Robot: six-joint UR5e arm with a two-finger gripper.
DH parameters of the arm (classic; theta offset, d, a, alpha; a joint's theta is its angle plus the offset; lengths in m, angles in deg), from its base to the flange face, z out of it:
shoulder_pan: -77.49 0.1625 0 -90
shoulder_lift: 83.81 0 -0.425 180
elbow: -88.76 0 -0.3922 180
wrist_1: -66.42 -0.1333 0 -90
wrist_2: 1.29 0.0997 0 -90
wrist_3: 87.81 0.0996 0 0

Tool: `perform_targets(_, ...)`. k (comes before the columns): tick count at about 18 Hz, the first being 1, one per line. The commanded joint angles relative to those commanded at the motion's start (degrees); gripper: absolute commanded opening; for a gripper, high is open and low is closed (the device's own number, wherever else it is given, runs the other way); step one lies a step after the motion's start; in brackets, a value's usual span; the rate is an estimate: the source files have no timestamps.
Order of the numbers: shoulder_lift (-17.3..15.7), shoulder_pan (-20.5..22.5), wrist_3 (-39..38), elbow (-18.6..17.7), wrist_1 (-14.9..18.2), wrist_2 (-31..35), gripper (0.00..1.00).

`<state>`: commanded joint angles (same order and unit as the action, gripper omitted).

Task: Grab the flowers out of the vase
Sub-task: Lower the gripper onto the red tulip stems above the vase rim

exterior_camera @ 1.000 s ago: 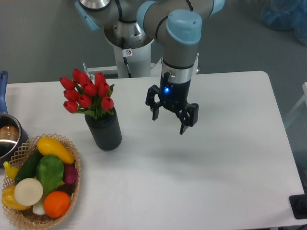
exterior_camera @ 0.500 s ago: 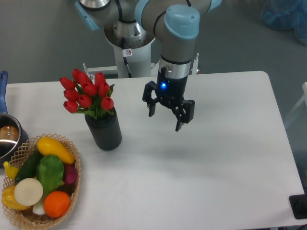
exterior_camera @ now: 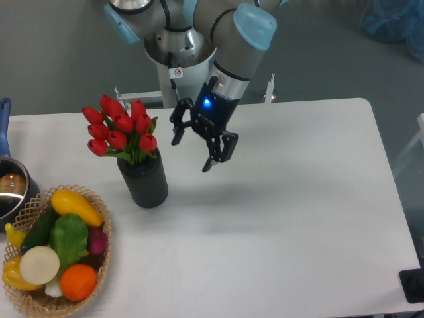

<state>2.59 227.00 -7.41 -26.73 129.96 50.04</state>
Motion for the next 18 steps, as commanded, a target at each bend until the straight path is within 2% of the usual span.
perform_targets(5, -0.45, -0.61, 1.51, -1.58, 0.54, -5.00, 1.00)
perform_targets(13, -0.53, -3.78, 1.51, -3.43, 0.45, -8.26, 1.00)
perform_targets(18, 0.35, -4.04, 6.24, -5.62, 0.36, -12.91, 1.00)
